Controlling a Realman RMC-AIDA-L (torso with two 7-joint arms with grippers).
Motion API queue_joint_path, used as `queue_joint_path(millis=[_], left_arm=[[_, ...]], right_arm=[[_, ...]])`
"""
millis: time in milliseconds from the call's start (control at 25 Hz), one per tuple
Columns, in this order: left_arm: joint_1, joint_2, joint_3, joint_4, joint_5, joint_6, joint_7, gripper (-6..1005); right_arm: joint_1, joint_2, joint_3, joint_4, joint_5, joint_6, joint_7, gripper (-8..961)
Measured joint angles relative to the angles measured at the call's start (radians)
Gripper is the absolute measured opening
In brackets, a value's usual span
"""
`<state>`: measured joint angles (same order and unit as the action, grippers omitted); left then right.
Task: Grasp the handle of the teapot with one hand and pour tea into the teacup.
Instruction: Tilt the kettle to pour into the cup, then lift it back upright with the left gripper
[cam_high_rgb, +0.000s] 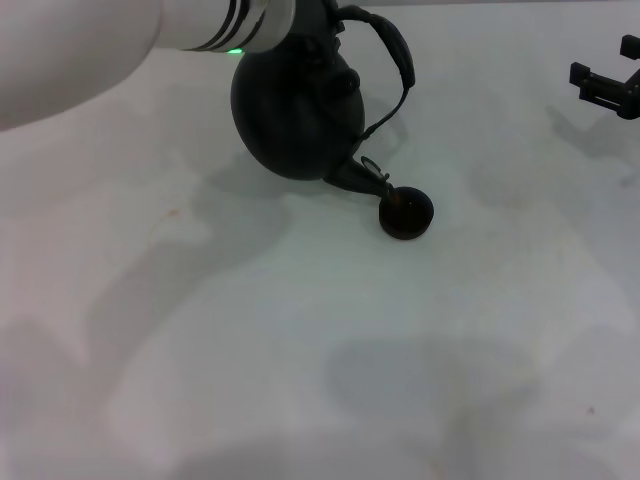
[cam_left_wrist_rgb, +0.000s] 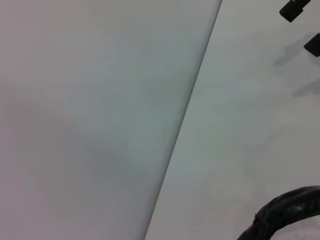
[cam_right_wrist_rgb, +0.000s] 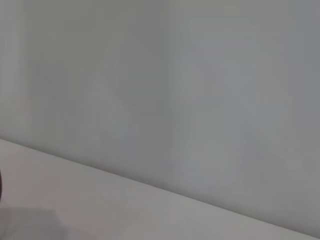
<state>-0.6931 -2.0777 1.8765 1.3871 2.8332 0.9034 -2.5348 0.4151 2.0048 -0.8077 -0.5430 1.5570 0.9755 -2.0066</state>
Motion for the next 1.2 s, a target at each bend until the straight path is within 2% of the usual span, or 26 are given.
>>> queue_joint_path(millis=[560, 1200], left_arm=[[-0.046, 0.001, 0.002, -0.043, 0.0, 0.002, 0.017, 119], [-0.063, 0.001, -0.002, -0.06, 0.0, 0.002, 0.022, 119]], right_arm=[[0.001, -0.001, 0.002, 0.0, 0.001, -0.005, -0.002, 844], [0.002, -0.002, 0.002, 0.0, 0.002, -0.018, -0.001, 845]])
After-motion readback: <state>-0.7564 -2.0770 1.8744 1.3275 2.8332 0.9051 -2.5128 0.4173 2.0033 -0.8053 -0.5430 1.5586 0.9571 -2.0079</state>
